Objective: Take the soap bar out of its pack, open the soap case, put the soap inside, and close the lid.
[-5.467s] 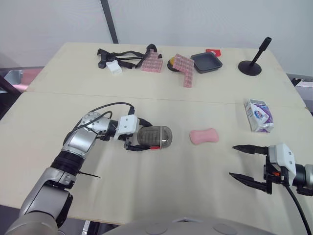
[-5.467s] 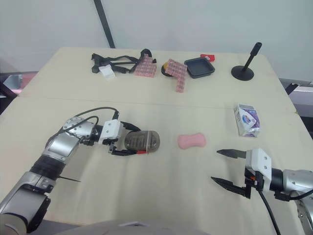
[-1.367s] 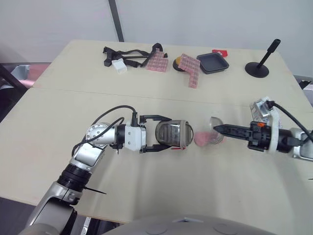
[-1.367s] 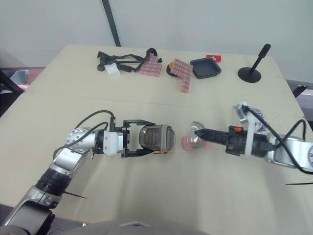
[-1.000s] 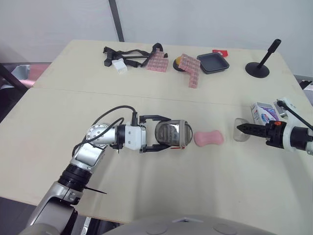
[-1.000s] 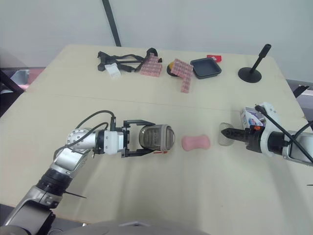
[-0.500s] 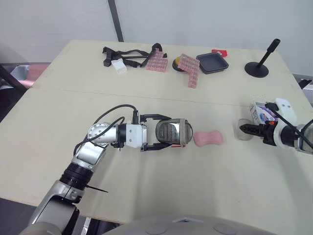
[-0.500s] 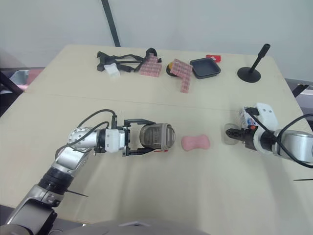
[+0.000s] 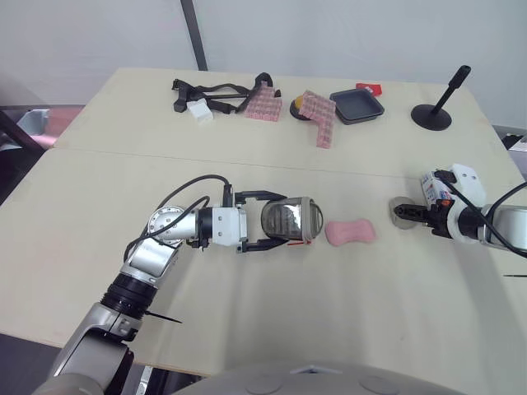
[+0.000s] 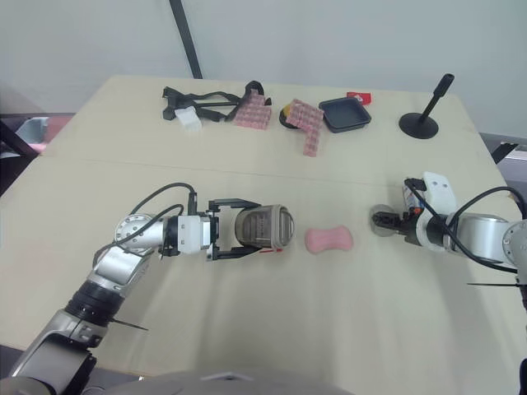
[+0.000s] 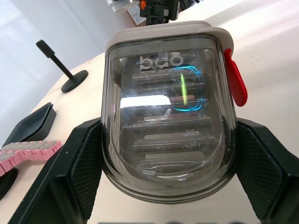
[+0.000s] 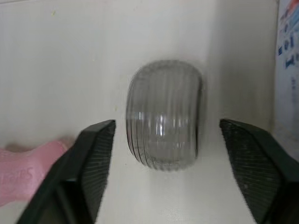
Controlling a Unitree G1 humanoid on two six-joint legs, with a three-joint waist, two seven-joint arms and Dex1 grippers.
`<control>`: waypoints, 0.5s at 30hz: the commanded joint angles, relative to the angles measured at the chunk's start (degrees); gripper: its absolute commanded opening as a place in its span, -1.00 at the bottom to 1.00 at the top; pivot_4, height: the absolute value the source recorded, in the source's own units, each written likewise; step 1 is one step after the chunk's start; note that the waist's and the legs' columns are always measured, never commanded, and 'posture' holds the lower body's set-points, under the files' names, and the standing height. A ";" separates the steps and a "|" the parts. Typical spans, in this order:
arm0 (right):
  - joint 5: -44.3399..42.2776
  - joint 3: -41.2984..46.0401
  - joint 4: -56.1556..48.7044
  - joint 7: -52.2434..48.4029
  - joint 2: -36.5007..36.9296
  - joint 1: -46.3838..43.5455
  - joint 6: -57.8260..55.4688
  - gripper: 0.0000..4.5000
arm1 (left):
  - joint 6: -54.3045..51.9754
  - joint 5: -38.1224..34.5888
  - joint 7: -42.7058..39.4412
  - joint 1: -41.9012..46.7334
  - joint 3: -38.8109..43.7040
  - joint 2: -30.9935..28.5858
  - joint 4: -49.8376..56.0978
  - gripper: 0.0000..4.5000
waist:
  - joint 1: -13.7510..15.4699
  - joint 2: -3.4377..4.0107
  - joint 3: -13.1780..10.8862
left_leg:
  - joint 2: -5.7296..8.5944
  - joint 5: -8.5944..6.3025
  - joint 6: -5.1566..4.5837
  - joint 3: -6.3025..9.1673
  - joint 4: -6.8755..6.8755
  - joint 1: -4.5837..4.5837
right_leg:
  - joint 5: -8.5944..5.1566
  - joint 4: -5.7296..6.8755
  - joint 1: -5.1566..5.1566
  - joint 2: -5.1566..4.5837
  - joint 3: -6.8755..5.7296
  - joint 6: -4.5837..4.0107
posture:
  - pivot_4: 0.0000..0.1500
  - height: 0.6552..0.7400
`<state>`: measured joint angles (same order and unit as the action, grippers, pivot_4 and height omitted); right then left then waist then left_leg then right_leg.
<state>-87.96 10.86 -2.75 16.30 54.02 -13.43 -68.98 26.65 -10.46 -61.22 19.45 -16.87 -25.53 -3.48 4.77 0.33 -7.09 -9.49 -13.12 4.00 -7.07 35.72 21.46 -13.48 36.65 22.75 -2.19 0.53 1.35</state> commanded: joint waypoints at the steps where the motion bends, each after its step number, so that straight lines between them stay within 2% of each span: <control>1: 0.65 2.67 -0.24 -0.35 -0.59 -1.19 -0.65 0.99 | 0.23 -0.17 0.74 0.13 0.92 -0.21 1.45 0.54 | 0.04 0.00 0.00 | 0.00 0.00 0.00 0.00 0.00 0.00 | 0.00 0.00 0.00 0.00 0.00 0.00 | 1.00 1.00; 5: 0.96 4.36 -0.54 -0.73 -2.41 -1.99 -0.04 0.99 | 0.25 -0.31 0.71 0.28 0.90 -0.18 1.21 0.54 | 0.04 0.00 0.00 | 0.00 -0.01 0.01 0.00 0.00 0.00 | 0.00 0.00 0.00 0.00 0.00 0.00 | 1.00 1.00; 8: -0.55 6.55 -3.43 -5.03 -4.37 -3.06 1.85 0.99 | 0.28 -0.45 0.50 0.40 0.82 -0.19 1.06 0.54 | -0.12 0.01 0.00 | -0.01 0.00 0.01 0.00 0.00 -0.01 | 0.00 0.01 0.00 0.01 0.01 0.00 | 1.00 1.00; 15: 14.69 6.45 -15.72 -30.67 -2.69 2.74 11.98 0.99 | 0.70 -0.23 0.05 0.98 0.71 -0.30 0.61 0.54 | 0.46 -0.01 0.00 | -0.06 -0.01 0.01 0.00 0.00 0.01 | 0.00 -0.01 -0.01 0.02 -0.02 0.00 | 1.00 1.00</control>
<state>-76.40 16.15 -15.86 -9.25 50.14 -11.50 -59.63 26.64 -10.46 -61.32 19.70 -16.88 -25.56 -3.66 5.22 0.32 -7.09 -9.56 -13.14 4.00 -7.07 35.72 21.50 -13.49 36.61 22.75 -2.18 0.50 1.35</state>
